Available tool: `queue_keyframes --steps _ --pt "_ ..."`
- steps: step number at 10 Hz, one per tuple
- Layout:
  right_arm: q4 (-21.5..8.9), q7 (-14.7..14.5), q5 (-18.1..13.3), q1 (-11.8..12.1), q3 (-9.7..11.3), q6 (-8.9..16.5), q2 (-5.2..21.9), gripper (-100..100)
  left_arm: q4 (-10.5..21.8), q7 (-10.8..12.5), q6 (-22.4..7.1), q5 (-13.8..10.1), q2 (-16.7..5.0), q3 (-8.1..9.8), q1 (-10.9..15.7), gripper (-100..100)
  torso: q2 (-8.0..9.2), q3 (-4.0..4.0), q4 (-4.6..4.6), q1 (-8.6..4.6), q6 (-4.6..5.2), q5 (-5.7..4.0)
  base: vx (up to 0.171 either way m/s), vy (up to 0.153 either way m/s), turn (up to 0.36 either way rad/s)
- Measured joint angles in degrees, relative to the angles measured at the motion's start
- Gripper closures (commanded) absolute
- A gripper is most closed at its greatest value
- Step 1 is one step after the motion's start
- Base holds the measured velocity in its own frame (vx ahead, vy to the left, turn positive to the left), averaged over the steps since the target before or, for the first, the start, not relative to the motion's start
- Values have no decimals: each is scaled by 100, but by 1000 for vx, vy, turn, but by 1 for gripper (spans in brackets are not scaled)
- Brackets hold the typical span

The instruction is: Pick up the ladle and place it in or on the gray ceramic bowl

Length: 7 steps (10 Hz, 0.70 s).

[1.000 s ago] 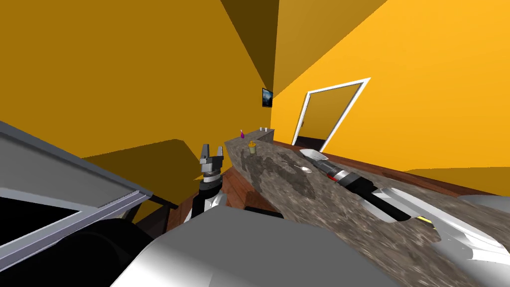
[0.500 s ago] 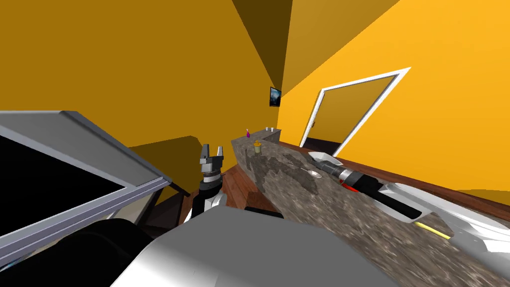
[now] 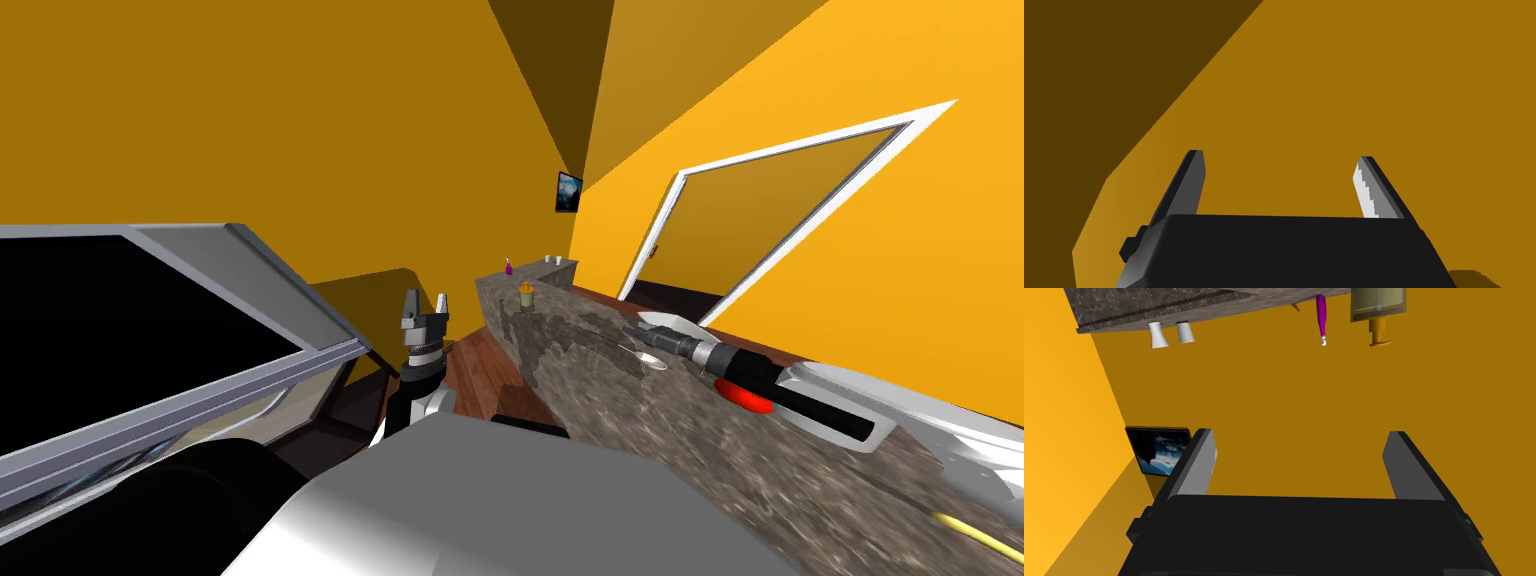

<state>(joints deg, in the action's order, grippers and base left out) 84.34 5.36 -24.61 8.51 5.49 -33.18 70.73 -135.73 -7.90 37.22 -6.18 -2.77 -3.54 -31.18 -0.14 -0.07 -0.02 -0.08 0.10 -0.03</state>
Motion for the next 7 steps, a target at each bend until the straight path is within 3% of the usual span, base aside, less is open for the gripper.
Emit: queue_keyframes --steps 7 --pt "-702 138 -233 -185 801 -453 984 -100 0 0 0 0 0 0 1 0 -7 -4 -2 2 -6 1 11 -7 185"
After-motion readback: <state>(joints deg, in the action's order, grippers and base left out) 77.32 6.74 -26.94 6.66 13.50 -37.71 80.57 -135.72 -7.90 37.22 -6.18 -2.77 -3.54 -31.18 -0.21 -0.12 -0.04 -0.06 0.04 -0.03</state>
